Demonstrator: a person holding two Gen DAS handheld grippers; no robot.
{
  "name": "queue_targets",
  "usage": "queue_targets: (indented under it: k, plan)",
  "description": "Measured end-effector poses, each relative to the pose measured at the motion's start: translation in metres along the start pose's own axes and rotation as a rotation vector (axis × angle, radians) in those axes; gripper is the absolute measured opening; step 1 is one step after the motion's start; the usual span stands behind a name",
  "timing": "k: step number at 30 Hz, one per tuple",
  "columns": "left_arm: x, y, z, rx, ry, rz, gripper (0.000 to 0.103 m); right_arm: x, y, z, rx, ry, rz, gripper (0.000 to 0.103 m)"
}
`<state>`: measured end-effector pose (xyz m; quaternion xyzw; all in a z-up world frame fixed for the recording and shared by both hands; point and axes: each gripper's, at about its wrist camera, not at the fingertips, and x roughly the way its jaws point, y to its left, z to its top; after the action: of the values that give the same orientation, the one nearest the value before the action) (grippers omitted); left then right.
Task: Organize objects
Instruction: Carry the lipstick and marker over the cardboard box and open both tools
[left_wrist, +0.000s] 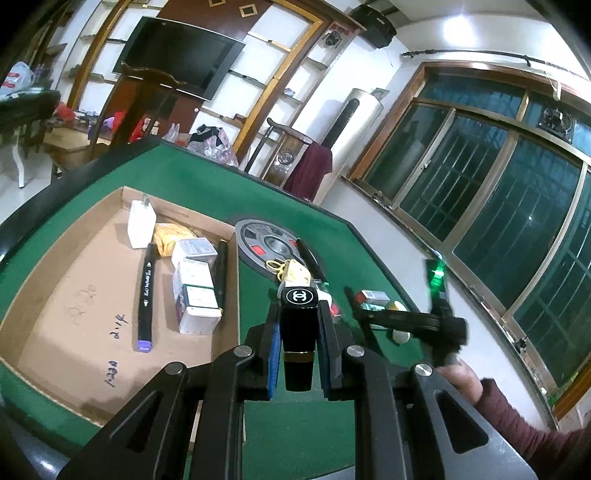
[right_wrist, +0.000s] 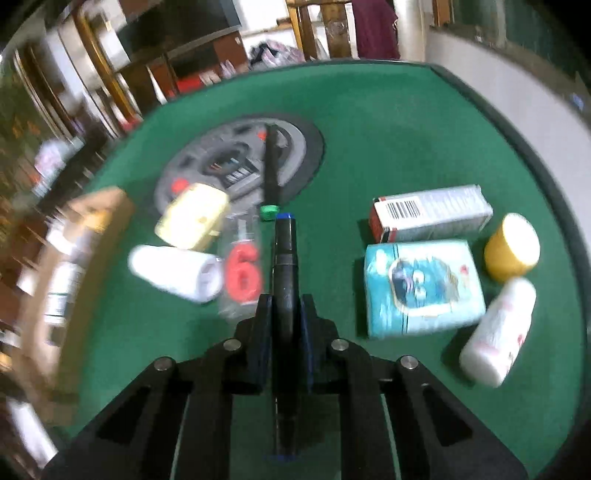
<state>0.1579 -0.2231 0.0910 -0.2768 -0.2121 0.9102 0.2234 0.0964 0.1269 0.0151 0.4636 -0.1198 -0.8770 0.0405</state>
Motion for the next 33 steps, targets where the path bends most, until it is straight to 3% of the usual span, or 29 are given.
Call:
queue_targets:
  k: [5, 9, 12, 19, 26, 33]
  plan:
    - [-0.017, 0.009, 0.01, -0.01, -0.019, 0.04, 0.014, -0.046, 0.011, -0.01, 0.021, -0.069, 0.18, 0.012]
    - [-0.033, 0.025, 0.03, 0.029, -0.01, 0.176, 0.014, -0.063, 0.047, -0.001, -0.028, -0.08, 0.304, 0.012]
    - [-0.029, 0.043, 0.044, 0.037, 0.02, 0.247, 0.014, -0.06, 0.089, 0.006, -0.075, -0.045, 0.392, 0.013]
    - [0.027, 0.107, 0.064, -0.034, 0.195, 0.361, 0.014, -0.006, 0.187, 0.0, -0.121, 0.12, 0.521, 0.013]
    - [0.071, 0.139, 0.075, -0.082, 0.289, 0.395, 0.014, 0.048, 0.245, -0.012, -0.154, 0.237, 0.521, 0.013]
    - [0.103, 0.154, 0.08, -0.074, 0.361, 0.465, 0.014, 0.069, 0.256, -0.008, -0.175, 0.223, 0.38, 0.013]
